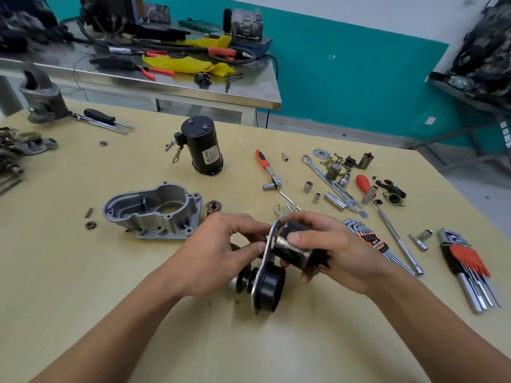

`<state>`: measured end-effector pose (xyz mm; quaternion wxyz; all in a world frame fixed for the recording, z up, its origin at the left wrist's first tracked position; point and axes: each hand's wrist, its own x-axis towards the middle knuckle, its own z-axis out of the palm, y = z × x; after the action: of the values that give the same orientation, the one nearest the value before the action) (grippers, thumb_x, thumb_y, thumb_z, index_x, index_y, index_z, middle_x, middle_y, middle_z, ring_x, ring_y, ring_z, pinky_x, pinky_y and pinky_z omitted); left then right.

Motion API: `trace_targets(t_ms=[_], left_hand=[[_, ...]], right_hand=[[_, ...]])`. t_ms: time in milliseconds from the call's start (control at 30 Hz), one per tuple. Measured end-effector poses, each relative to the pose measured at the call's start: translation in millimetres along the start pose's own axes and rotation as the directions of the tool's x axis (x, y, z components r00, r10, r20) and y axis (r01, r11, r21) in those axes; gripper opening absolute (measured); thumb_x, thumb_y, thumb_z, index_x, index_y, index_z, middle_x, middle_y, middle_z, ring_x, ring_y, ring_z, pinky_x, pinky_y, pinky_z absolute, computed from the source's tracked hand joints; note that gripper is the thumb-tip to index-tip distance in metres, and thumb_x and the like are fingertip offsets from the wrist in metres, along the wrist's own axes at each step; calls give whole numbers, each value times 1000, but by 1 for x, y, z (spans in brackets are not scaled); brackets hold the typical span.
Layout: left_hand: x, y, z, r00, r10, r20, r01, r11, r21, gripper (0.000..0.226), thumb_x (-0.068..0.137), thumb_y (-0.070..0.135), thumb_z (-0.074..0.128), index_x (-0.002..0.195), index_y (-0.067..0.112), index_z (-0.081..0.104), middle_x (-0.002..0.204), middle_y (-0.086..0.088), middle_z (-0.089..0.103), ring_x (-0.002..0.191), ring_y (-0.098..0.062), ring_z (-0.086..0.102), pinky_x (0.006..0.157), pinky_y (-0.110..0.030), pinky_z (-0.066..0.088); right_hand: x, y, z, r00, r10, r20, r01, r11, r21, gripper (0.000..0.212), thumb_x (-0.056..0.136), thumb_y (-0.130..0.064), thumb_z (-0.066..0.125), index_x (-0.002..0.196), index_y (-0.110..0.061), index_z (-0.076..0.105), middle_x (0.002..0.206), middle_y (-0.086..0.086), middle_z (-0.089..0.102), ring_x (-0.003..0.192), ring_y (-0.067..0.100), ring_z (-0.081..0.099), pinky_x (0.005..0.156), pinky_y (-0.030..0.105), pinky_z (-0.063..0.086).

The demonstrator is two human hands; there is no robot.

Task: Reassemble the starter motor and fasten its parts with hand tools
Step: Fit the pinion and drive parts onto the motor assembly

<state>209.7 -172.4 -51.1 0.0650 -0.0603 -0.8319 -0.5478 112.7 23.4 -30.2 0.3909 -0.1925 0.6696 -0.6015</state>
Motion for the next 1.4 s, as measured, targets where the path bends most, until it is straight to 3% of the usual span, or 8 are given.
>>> trace_targets(t_ms=[133,300,767,933,1000,1167,1267,1400], left_hand=[[0,1,2,1000,8,-11,-8,1000,29,35,93,9,66,107,40,75,93,14,71,93,-7,66,70,-28,57],[-2,1,5,999,49,-14,-48,998,51,37,93,10,65,108,43,73,91,15,68,90,-9,65,66,-16,51],[-5,4,14,986,154,-61,-150,987,62,40,93,3,66,115,34,74,92,9,67,88,-16,67,69,-21,55],[-5,5,21,991,118,-62,-118,993,6,37,93,1,65,113,30,76,92,7,68,87,-17,67,69,-26,57],[-6,5,23,992,106,-65,-106,994,-2,35,92,1,66,112,28,77,92,7,68,87,-17,67,69,-29,58],[-5,4,26,992,89,-94,-91,996,-15,38,91,0,67,110,32,76,90,8,69,83,-13,67,65,-26,56],[-3,3,25,992,71,-106,-74,997,-26,37,91,1,67,109,33,77,89,8,69,79,-10,65,62,-24,53],[-3,2,25,991,44,-129,-49,998,-39,37,92,2,66,110,33,76,89,3,67,79,-14,63,65,-41,57]], right_hand=[[1,-15,0,998,59,38,-50,977,-208,53,66,-13,79,115,-13,60,85,1,71,77,21,69,53,32,55],[3,-29,3,980,134,147,-81,944,-320,42,73,-16,79,113,-12,65,86,6,67,74,23,63,50,29,50],[-12,-11,7,978,206,29,-208,973,103,25,72,-25,73,97,-23,70,93,12,70,60,26,63,36,21,36],[-15,-11,6,971,239,-25,-239,971,-4,32,84,-39,67,107,-16,70,88,8,73,60,26,66,37,22,36],[-16,-15,3,963,268,-28,-268,963,-22,27,88,-40,61,98,-18,73,87,7,72,59,25,65,37,22,35],[-12,-23,-3,957,291,-2,-291,957,-21,8,63,-28,67,66,-21,71,78,8,67,62,24,64,42,24,43],[-10,-21,-6,957,290,-9,-289,957,10,13,58,-16,74,71,-15,72,77,9,66,63,23,65,44,25,48],[-10,-17,-5,984,168,-51,-168,986,13,16,64,-23,76,78,-16,76,77,7,70,66,20,69,49,26,53]])
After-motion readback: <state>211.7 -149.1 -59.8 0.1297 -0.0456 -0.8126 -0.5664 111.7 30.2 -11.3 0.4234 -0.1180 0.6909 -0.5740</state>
